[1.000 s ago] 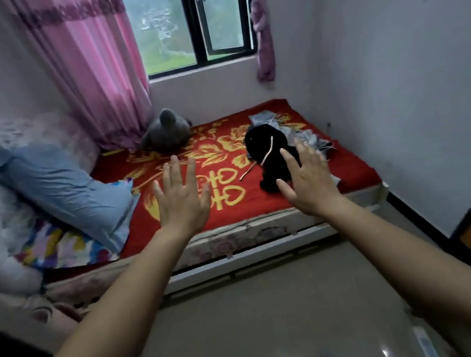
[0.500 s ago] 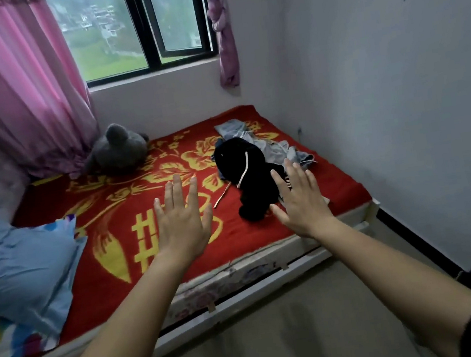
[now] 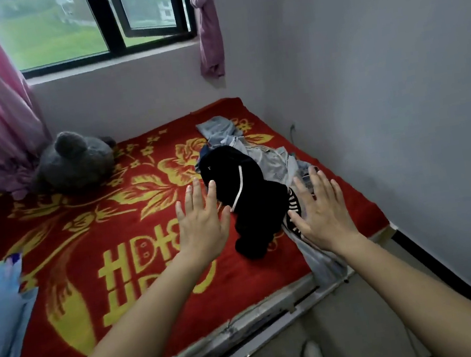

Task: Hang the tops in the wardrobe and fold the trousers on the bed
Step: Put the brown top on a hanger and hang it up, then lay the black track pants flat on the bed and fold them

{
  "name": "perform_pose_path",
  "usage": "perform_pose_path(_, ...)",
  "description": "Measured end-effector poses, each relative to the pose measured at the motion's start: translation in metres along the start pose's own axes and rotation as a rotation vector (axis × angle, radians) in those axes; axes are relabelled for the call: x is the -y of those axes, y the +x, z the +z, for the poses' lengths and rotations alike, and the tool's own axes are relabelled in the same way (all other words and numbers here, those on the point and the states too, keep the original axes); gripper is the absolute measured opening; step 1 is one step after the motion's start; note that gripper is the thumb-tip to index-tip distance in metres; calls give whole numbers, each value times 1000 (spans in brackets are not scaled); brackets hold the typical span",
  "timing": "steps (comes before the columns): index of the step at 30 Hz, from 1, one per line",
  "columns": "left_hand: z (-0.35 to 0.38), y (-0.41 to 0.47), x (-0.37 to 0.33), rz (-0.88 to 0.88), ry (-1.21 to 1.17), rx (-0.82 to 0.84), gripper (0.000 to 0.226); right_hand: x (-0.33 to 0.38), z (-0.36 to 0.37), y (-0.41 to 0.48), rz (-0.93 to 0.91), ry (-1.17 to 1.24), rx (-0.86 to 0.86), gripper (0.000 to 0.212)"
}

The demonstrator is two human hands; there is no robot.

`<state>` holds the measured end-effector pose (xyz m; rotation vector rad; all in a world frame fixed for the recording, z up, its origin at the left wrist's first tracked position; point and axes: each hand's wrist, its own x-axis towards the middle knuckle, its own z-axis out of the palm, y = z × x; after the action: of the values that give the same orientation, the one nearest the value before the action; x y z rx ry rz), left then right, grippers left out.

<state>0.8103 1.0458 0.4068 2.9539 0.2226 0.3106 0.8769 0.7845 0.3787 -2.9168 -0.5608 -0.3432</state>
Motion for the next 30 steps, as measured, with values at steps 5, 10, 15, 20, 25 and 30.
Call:
perform_pose_path(5,91,82,-20,-43,-21,103,66,-60,87,75,58,45,130,76)
perform_pose_path(10,171,152,-36,-177,-48,250,67,-113,160,155,54,86,369,76)
perform_pose_path(15,243,196,-36,-343,-123,324,71,-144,230,234,22,106,483,75)
perform_pose_path(20,349,197,-21,-568,-242,513,80,-144,328,243,15,215,671,79)
perform_pose_path(25,447,182,-6,-739,-323,676,111,-143,408,237,94,251,603,88)
perform_pose_path(30,491,165,3,-565,-163,664,98,-128,445,249,310,314,470,97)
